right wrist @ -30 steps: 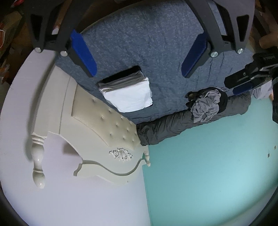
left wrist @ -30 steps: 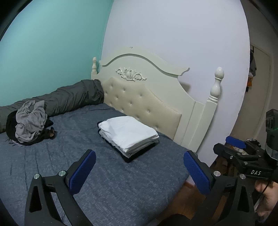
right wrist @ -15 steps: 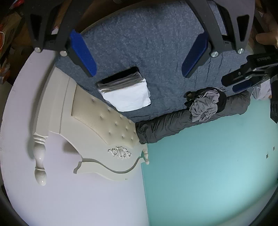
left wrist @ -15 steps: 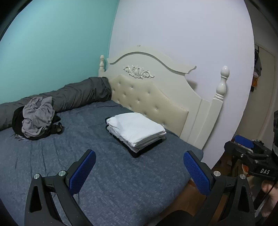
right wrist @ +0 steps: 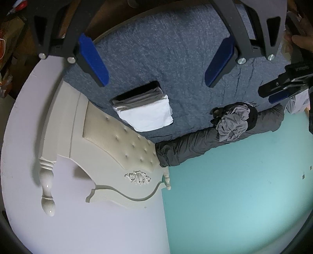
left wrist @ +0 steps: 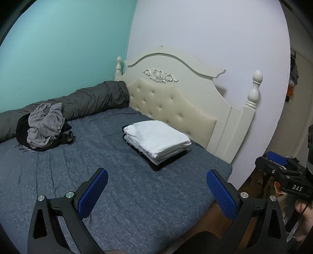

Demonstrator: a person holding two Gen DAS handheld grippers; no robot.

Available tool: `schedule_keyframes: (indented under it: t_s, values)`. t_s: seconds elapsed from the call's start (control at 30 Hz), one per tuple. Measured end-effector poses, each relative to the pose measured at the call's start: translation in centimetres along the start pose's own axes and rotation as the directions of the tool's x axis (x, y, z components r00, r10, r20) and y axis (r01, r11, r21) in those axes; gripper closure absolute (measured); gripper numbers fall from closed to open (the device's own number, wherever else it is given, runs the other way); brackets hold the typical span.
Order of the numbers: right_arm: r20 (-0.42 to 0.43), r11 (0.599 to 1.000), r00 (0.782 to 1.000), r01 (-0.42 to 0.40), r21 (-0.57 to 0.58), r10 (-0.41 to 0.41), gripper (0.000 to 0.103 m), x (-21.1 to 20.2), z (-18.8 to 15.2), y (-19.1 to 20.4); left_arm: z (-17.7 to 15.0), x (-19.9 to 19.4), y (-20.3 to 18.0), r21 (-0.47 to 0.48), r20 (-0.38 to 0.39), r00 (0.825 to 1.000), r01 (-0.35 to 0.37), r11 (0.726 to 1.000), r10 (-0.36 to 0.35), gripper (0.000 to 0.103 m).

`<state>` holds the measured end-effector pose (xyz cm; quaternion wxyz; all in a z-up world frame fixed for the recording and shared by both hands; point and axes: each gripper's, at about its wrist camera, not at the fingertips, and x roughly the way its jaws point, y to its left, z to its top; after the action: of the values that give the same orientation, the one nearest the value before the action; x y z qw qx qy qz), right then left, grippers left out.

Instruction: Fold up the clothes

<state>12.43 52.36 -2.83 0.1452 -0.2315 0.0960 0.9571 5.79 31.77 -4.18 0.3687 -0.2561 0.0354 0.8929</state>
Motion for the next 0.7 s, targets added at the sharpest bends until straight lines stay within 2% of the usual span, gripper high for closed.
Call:
schedule_keyframes:
  t_s: [0.7]
  values:
    - [-0.022, 1.000, 1.000, -0.002, 0.011, 0.002, 0.004, 0.69, -0.64, 0.04, -0.19, -0.18, -0.29, -0.001, 0.012, 1.000, 0.000, 1.000, 0.000, 0.000]
